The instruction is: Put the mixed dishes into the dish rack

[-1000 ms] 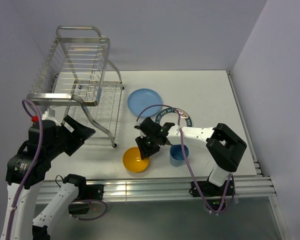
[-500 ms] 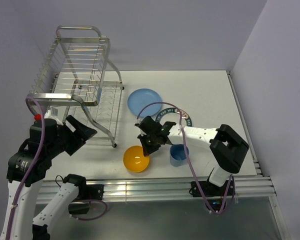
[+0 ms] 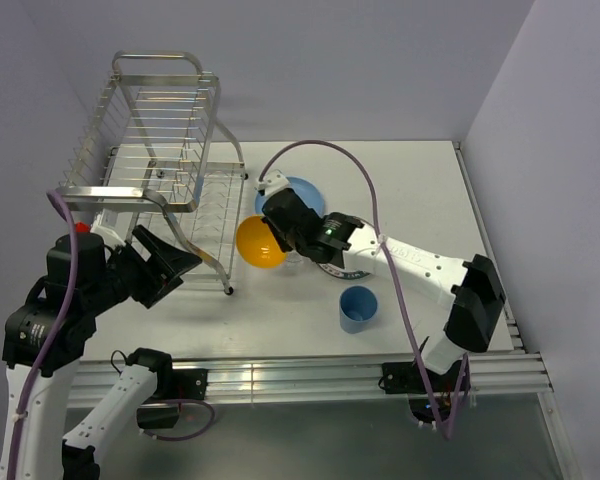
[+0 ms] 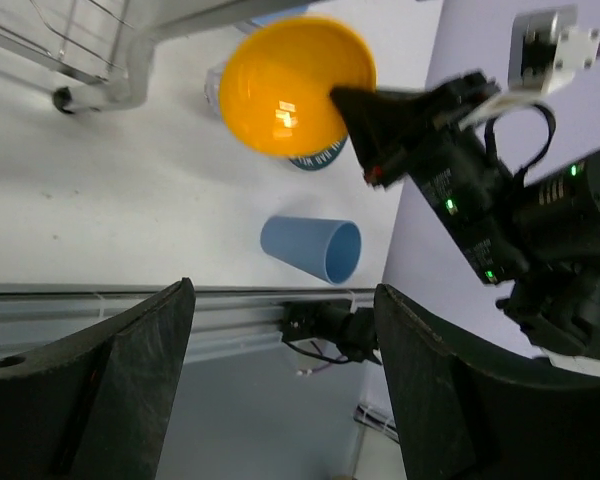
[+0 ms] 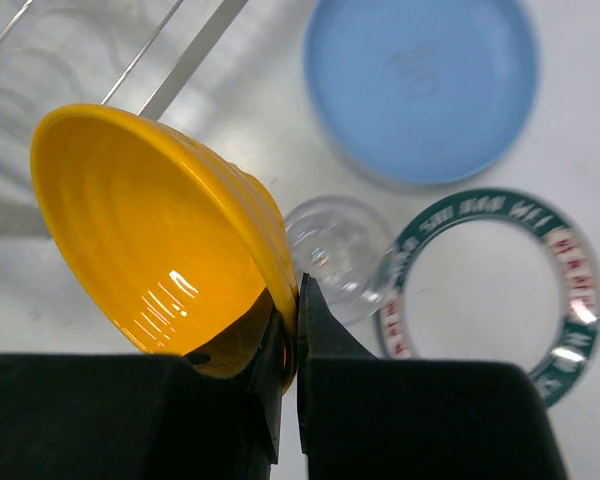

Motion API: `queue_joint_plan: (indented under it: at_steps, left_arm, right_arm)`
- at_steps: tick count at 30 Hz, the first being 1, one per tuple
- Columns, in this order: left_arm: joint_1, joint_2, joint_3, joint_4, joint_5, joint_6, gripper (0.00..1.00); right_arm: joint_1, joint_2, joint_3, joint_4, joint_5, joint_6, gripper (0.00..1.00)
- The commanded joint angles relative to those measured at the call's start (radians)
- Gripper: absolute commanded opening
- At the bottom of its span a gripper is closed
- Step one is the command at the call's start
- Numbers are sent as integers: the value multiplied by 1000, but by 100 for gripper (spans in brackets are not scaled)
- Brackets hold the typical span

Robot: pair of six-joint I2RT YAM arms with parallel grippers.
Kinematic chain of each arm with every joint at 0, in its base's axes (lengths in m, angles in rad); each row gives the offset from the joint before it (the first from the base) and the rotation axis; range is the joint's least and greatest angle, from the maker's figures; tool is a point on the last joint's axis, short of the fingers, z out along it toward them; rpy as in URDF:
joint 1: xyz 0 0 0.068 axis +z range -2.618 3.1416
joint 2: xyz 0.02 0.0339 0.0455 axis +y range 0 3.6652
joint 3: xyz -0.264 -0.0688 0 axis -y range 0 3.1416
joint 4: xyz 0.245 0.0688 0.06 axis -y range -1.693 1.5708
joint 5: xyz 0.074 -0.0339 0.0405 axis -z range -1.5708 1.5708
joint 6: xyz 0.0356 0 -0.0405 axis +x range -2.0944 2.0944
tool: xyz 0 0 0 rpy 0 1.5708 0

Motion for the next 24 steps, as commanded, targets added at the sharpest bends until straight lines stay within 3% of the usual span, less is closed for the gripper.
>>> queue_joint_plan:
  at_steps: [1, 6, 11, 16, 24]
  left_arm:
    - [-2, -10, 34, 31, 84, -69, 78]
    - [-2, -43, 49, 89, 117, -149, 77]
    - [-2, -79, 83, 132, 172, -140, 77]
    - [-2, -60, 144, 85, 183, -69, 77]
    - [-2, -137, 85, 74, 176, -98, 77]
  right_arm:
    - [19, 88, 98, 93, 263, -146, 0]
    - [57, 239, 206, 187, 454, -195, 0]
    - [129, 293, 158, 551, 617, -402, 0]
    - [174, 284, 57, 847, 622, -514, 0]
    - [172, 268, -36, 980, 482, -493, 0]
